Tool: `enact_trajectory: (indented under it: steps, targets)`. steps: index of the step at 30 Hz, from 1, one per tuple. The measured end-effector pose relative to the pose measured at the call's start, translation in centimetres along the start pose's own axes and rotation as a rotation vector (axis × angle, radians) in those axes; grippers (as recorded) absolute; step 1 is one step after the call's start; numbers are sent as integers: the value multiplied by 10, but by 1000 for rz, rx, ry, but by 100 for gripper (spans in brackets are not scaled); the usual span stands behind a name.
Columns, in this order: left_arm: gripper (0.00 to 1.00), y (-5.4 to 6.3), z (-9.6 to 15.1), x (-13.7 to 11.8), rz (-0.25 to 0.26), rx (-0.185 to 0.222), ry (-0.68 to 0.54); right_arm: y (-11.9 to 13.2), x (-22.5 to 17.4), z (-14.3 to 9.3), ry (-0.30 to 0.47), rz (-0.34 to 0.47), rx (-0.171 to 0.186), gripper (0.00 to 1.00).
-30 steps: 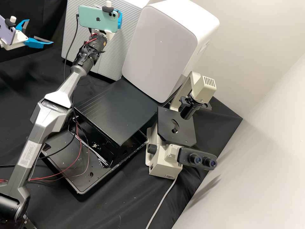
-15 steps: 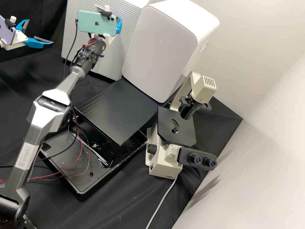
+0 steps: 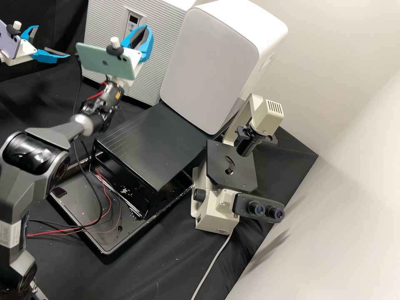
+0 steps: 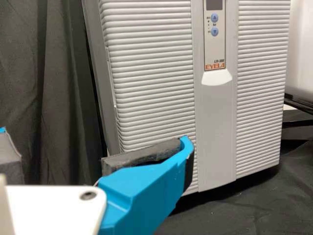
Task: Close the incubator door
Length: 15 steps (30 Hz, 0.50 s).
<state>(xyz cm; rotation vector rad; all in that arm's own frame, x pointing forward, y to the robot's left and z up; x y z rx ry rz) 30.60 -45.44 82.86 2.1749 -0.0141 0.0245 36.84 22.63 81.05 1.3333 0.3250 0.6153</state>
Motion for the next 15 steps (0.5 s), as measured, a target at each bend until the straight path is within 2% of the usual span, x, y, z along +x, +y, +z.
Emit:
enact_trajectory:
  steps: [7, 15]
  targets:
    - [100, 0, 0, 0, 0, 0, 0, 12, -64, 26, -42, 4, 30, 0]
    - [100, 0, 0, 0, 0, 0, 0, 15, -117, 43, -132, -67, 94, 0]
